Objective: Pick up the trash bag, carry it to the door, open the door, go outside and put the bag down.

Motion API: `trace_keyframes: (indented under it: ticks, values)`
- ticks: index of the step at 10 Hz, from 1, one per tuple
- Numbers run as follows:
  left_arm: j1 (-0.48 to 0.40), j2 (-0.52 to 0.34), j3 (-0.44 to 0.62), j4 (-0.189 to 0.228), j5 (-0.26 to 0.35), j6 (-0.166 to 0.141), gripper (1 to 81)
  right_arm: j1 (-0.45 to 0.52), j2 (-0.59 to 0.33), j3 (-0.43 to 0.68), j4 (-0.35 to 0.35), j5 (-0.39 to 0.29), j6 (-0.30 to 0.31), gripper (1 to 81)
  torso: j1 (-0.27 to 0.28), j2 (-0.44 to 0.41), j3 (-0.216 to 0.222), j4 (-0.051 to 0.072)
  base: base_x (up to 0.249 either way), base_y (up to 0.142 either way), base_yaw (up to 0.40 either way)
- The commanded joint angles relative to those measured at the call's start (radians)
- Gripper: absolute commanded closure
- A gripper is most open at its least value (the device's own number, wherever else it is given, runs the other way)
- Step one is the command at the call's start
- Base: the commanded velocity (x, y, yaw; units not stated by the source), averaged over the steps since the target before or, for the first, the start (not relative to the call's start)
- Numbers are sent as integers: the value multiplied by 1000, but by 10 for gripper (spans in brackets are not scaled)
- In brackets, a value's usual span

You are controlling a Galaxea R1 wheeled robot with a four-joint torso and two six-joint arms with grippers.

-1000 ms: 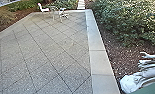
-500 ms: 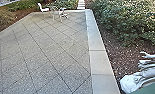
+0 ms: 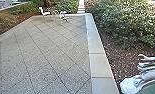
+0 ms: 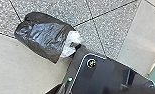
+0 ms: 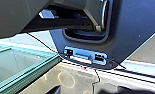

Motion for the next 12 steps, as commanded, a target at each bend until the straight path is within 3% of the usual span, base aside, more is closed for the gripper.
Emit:
trace_keyframes:
  ticks: [1, 2, 3, 4, 6, 7, 8, 10, 12]
  values:
    - [271, 234, -126, 202, -81, 52, 10, -5, 10, 13, 4, -74, 2, 10, 0, 0, 90, -36, 0, 0, 0]
    - [347, 274, -139, 261, -122, 53, 10, -4, 10, 13, 4, -74, 4, 10, 0, 0, 121, -53, 0, 0, 0]
    - [406, 295, -136, 313, -172, 52, 10, -2, 10, 13, 3, -74, 5, 10, 0, 0, 154, -80, 0, 0, 0]
    - [457, 317, -137, 356, -207, 52, 10, -2, 10, 13, 3, -72, 5, 10, 0, 0, 184, -100, 0, 0, 0]
    - [523, 336, -139, 410, -278, 52, 10, -1, 10, 13, 3, -72, 5, 10, -1, 0, 243, -140, 0, 0, 0]
    - [544, 339, -139, 419, -304, 52, 10, -1, 10, 11, 1, -72, 5, 10, -2, -1, 275, -146, 0, 0, 0]
    - [560, 345, -139, 430, -307, 52, 10, 2, 11, 10, 1, -72, 5, 10, -2, -2, 220, -115, 0, 0, 0]
    - [586, 361, -154, 433, -321, 52, 10, -1, 25, -13, -2, -71, 7, 10, -4, -3, 256, -130, 0, 0, 0]
    - [603, 409, -223, 434, -415, 52, 10, -8, 73, -76, -8, -43, 5, 10, -4, -3, 263, -131, 0, 0, 0]
